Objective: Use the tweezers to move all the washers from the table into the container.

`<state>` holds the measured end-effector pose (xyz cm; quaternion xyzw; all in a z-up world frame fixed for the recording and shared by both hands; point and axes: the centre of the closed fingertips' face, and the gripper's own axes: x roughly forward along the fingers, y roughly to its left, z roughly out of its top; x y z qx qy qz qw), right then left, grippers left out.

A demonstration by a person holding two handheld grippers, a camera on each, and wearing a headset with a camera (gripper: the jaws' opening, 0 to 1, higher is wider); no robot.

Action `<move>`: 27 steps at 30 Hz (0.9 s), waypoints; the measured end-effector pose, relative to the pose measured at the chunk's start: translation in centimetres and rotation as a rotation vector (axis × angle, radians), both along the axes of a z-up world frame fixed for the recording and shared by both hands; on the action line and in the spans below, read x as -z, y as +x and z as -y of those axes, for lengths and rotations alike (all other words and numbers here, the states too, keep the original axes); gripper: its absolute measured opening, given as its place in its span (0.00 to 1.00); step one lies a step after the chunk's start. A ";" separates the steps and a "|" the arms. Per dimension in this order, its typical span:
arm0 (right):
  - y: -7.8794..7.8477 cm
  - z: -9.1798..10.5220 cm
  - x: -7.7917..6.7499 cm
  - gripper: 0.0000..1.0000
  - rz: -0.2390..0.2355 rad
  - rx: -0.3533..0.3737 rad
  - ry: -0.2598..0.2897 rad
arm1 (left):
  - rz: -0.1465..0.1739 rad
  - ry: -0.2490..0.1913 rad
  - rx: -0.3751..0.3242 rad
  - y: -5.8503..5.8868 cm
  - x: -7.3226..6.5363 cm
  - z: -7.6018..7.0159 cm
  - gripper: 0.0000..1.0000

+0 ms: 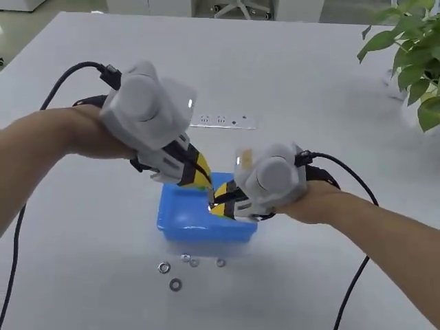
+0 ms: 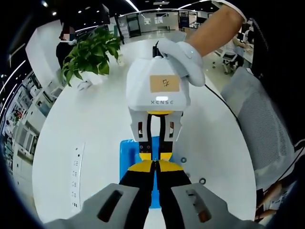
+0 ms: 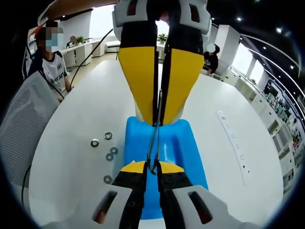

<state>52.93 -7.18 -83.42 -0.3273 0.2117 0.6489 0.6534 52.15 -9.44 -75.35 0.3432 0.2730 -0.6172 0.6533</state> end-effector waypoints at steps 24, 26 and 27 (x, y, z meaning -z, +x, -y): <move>0.0 0.6 3.2 0.11 -0.045 -0.018 -0.046 | -0.043 0.013 0.011 0.5 3.1 0.5 0.05; 0.0 0.6 3.4 0.11 -0.042 -0.020 -0.051 | -0.043 0.016 0.013 0.4 3.2 0.5 0.05; 0.0 0.6 3.4 0.11 -0.045 -0.020 -0.053 | -0.045 0.016 0.013 0.4 3.3 0.5 0.05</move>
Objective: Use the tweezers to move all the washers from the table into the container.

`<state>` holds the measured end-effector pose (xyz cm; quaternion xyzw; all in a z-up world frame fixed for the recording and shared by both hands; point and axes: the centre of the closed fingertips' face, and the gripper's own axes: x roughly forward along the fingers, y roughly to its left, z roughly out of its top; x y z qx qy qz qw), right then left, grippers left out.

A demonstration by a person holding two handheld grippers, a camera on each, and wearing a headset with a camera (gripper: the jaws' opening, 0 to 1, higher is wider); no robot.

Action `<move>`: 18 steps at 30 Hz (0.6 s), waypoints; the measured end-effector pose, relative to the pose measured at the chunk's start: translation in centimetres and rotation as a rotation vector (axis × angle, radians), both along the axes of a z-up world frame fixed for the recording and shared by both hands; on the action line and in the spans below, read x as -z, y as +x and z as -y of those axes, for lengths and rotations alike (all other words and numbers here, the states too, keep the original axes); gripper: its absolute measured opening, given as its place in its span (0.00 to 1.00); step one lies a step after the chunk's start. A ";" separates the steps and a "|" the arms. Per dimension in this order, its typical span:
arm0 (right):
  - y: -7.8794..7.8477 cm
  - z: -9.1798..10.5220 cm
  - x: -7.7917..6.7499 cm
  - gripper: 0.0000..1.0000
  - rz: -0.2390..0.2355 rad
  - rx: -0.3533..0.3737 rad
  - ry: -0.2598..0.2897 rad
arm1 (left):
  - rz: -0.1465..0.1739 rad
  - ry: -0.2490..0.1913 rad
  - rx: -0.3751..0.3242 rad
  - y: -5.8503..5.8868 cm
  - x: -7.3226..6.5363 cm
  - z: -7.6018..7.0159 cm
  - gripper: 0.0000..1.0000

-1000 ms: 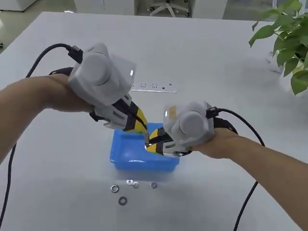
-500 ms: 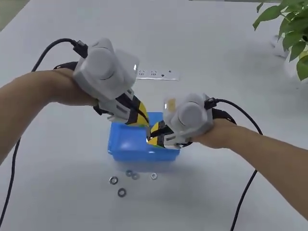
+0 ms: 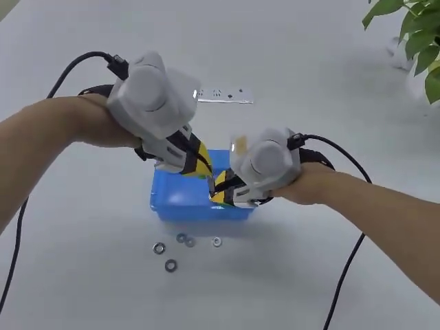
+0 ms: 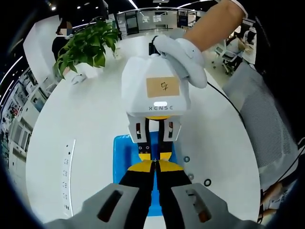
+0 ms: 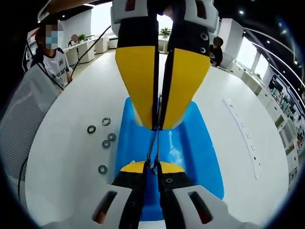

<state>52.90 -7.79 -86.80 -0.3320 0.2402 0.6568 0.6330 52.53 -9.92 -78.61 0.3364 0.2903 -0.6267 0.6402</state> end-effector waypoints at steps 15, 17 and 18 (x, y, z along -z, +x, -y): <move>0.1 0.1 -0.8 0.11 0.019 0.004 0.006 | 0.009 -0.006 -0.004 -0.1 -0.8 0.0 0.05; 0.1 0.1 -1.0 0.11 0.021 0.006 0.009 | 0.011 -0.005 -0.005 -0.2 -1.1 0.0 0.05; 0.1 0.2 -1.1 0.11 0.021 0.007 0.010 | 0.013 -0.006 -0.006 -0.2 -1.2 0.1 0.05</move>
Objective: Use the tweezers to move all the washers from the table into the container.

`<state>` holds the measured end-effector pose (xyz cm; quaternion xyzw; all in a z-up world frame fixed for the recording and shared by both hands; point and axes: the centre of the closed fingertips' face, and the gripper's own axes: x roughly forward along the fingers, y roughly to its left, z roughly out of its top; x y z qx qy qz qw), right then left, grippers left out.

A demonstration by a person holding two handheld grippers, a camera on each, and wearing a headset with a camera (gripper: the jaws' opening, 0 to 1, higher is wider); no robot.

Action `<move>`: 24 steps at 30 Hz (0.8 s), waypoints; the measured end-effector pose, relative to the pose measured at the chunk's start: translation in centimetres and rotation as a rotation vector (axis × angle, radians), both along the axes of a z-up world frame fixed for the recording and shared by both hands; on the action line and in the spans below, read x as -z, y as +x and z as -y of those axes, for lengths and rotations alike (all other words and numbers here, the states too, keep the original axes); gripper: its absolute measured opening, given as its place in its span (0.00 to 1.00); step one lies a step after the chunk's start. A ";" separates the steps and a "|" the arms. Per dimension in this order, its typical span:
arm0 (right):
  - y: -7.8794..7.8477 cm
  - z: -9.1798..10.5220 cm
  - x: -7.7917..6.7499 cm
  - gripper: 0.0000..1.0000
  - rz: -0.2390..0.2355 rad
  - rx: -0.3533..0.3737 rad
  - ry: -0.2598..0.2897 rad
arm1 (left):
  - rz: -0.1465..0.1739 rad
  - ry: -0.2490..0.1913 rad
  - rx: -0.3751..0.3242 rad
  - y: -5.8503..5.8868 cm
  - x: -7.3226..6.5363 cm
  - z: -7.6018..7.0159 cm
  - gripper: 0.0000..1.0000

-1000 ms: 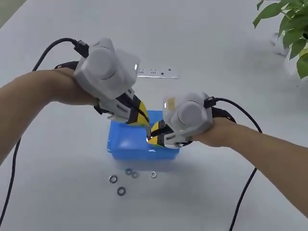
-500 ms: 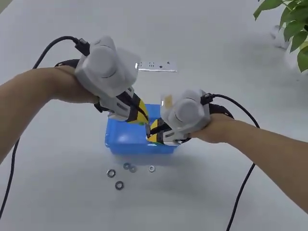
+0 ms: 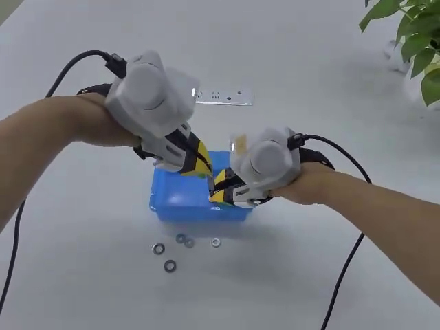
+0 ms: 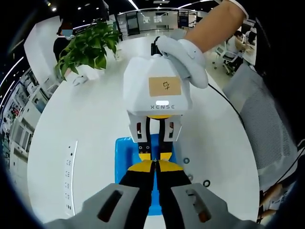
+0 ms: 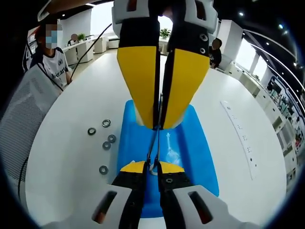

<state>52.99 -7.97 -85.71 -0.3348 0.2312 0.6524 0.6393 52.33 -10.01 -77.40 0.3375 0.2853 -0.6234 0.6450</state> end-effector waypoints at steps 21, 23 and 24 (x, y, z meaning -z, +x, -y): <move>-1.2 -0.8 -4.3 0.13 0.044 0.006 0.068 | 0.042 0.009 -0.013 -1.3 -3.2 0.2 0.05; -1.6 -0.7 -4.6 0.12 0.050 0.004 0.070 | 0.048 0.010 -0.013 -1.6 -3.5 0.2 0.05; -1.7 -0.7 -4.7 0.12 0.051 0.005 0.071 | 0.050 0.009 -0.014 -1.8 -3.7 0.2 0.05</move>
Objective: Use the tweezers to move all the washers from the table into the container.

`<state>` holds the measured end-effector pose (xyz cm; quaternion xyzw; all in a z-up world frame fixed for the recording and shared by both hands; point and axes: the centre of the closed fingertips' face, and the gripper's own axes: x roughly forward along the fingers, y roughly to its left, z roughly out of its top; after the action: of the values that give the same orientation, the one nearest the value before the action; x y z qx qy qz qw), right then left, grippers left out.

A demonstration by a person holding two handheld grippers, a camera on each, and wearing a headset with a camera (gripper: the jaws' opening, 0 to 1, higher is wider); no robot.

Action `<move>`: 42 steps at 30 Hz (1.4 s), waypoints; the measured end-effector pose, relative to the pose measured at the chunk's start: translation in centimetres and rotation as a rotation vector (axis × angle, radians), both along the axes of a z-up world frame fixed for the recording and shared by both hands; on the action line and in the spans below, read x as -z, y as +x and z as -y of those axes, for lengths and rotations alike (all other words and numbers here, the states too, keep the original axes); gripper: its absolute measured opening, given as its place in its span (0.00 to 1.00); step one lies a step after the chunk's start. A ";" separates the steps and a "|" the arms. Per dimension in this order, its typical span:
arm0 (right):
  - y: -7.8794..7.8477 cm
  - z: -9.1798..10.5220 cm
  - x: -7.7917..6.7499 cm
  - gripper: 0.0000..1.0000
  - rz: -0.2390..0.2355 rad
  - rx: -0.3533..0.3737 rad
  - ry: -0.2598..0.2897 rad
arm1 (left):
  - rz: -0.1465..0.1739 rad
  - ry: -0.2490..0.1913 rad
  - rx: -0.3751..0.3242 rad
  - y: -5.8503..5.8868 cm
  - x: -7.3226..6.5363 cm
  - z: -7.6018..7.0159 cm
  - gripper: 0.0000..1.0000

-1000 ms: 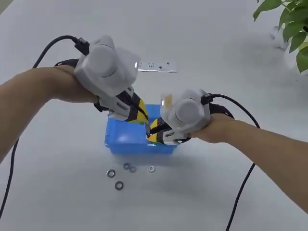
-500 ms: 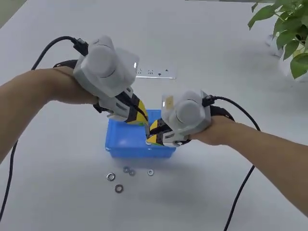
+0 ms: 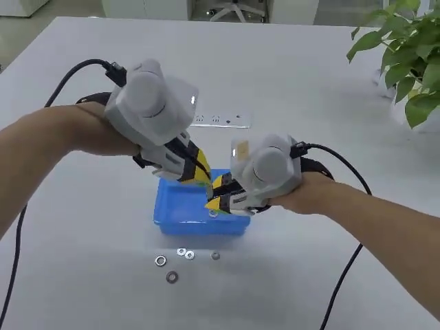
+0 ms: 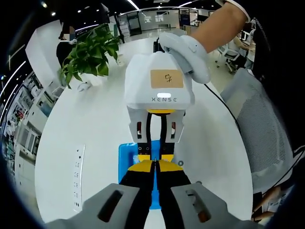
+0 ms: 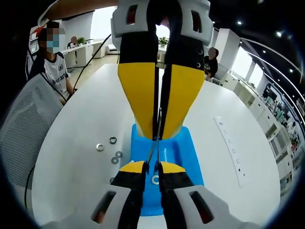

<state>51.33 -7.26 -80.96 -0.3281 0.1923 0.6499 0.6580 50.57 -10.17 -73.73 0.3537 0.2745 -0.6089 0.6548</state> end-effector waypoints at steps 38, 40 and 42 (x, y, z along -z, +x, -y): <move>-4.9 0.6 2.0 0.12 -0.010 -0.013 -0.017 | -0.030 -0.003 -0.001 -4.6 2.0 0.5 0.05; -5.0 0.7 2.2 0.12 -0.014 -0.009 -0.018 | -0.034 -0.010 -0.003 -4.8 2.3 0.5 0.05; -5.2 0.7 2.5 0.12 -0.018 -0.008 -0.019 | -0.040 -0.012 -0.002 -4.9 2.6 0.5 0.05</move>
<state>46.09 -7.99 -83.50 -0.3292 0.2031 0.6537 0.6504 45.70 -10.62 -76.31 0.3371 0.2843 -0.6168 0.6520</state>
